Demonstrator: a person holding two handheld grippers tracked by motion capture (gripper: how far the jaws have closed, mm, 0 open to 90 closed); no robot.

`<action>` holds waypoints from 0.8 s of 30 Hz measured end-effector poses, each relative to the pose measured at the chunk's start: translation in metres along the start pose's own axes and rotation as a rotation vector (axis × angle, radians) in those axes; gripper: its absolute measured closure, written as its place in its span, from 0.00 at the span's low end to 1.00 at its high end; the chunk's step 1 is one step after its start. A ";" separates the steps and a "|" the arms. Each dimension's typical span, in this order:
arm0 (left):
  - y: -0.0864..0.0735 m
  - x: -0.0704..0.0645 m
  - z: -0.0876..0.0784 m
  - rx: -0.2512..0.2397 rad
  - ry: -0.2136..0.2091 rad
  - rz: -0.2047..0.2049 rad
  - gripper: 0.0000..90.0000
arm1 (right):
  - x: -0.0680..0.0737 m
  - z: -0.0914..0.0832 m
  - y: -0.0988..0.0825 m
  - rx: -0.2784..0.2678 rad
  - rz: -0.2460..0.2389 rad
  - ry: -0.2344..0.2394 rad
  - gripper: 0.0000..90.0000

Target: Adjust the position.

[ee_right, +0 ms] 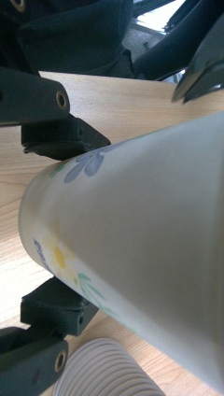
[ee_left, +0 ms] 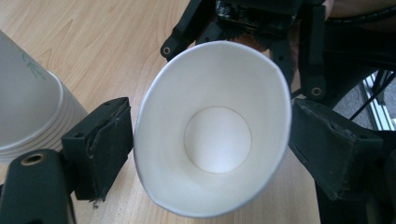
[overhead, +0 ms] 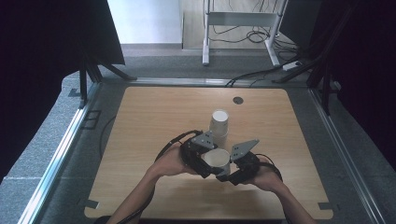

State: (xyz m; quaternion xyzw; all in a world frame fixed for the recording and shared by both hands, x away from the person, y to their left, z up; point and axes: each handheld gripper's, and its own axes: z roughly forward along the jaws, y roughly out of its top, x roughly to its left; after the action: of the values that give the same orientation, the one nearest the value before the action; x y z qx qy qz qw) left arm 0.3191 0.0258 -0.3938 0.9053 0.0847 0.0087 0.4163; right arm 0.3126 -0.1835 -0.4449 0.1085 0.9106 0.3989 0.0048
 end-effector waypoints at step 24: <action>0.002 -0.004 0.003 0.003 0.037 0.023 0.30 | -0.001 0.008 -0.001 -0.044 0.000 0.010 0.39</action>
State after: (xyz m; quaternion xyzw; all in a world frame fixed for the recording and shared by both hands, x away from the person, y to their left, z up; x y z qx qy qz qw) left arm 0.3157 0.0213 -0.3941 0.9064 0.0818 0.0303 0.4132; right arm 0.3138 -0.1782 -0.4514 0.1063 0.9015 0.4194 0.0027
